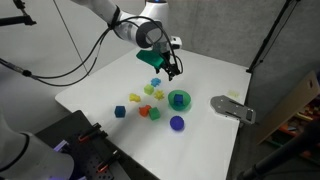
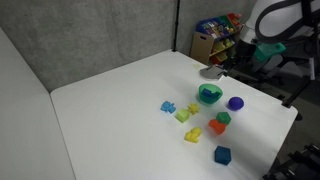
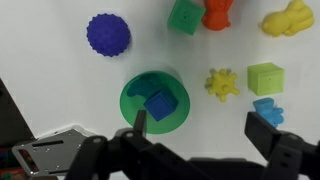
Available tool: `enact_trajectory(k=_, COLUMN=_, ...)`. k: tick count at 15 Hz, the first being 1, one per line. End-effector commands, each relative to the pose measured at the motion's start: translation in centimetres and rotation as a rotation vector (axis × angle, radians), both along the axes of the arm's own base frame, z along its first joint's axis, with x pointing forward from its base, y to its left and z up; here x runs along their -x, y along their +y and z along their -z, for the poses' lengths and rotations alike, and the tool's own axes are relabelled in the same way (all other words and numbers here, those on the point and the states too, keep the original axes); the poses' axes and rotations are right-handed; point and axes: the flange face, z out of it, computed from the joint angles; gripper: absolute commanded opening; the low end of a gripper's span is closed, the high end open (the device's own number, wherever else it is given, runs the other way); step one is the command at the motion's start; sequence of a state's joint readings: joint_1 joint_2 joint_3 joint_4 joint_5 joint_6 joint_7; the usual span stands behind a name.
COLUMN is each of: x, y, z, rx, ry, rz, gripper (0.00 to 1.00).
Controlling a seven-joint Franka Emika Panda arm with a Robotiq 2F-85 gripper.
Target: Remove the blue block from the green bowl and put it on top of the green block then remove the green toy from the bowl and put it on the table
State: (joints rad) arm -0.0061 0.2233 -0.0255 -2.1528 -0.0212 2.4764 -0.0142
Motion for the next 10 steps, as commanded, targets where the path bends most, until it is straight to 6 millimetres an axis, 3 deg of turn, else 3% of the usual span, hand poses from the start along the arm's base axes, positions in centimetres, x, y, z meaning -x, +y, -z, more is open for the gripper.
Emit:
enact_trajectory(k=1, x=-0.4, y=-0.2, z=0.3, rx=0.007, ry=0.004, rz=-0.002, gripper=1.0)
enact_trajectory(k=10, x=-2.5, y=-1.8, z=1.1, rx=0.046, ry=-0.016, rz=-0.024, gripper=1.0)
